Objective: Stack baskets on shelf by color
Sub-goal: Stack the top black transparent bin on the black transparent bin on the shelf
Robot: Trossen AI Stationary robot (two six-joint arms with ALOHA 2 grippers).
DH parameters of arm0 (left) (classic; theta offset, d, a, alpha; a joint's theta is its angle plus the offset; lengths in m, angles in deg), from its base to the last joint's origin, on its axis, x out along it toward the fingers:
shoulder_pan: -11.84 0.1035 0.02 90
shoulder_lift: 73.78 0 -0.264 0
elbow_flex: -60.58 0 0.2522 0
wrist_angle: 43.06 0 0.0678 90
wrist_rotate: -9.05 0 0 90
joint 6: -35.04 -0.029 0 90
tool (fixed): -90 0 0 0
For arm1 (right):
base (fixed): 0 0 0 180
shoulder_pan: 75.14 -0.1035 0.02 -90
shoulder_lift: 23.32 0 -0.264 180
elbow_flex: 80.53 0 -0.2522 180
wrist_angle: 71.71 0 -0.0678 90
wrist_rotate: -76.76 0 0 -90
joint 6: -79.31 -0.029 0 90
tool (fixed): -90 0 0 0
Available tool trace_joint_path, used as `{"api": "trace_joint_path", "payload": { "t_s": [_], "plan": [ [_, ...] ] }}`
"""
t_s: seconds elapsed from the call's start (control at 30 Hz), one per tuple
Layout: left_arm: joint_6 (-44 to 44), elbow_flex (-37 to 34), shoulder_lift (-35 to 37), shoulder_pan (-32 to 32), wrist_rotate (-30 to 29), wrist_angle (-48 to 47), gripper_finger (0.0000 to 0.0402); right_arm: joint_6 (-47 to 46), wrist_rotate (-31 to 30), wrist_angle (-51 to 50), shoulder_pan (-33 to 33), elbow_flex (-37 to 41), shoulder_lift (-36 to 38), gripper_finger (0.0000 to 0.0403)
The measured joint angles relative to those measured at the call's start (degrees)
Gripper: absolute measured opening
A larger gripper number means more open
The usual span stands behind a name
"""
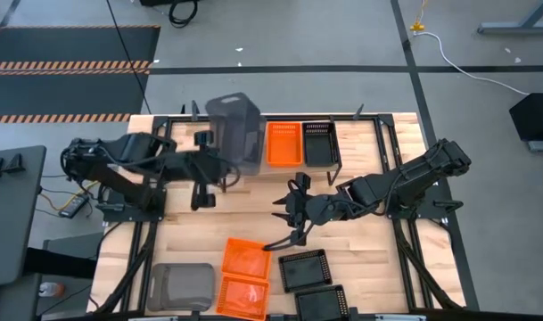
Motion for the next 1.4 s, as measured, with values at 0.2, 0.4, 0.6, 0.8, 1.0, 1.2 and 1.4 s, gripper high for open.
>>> {"api": "trace_joint_path", "payload": {
  "t_s": [0.2, 0.4, 0.6, 0.8, 1.0, 1.2, 1.4],
  "plan": [
    [-4.5, 0.0, -0.43, 6.83, 5.04, 0.39, 0.001, 0.05, 0.04, -0.42, -0.61, 0.0, 0.0, 0.0136],
    [-9.03, -0.11, -3.69, 11.77, 7.44, 0.75, 0.001, 0.01, 0.02, -0.36, -0.57, 0.0, 0.0, 0.0136],
    [-11.9, -0.14, -7.85, 15.16, 8.42, -0.75, 0.001, -0.22, 0.03, -0.39, -1.22, 0.0, 0.0, 0.0136],
    [-11.81, -0.15, -9.0, 16.61, 12.28, -3.49, 0.0011, 1.08, 0.04, -0.81, -1.92, 0.0, 0.0, 0.0136],
    [-10.26, -0.15, -9.18, 16.73, 13.85, -3.44, 0.0011, 1.41, 0.06, -0.98, -1.95, 0.0, 0.0, 0.0136],
    [-8.5, -0.15, -9.18, 16.73, 12.66, -3.94, 0.0023, 1.16, 0.06, -0.94, -1.95, 0.0, 0.01, 0.0136],
    [-7.43, -0.15, -9.18, 16.73, 12.66, -4.89, 0.0049, 1.12, 0.06, -0.92, -1.95, 0.0, 0.02, 0.0136]
  ]
}}
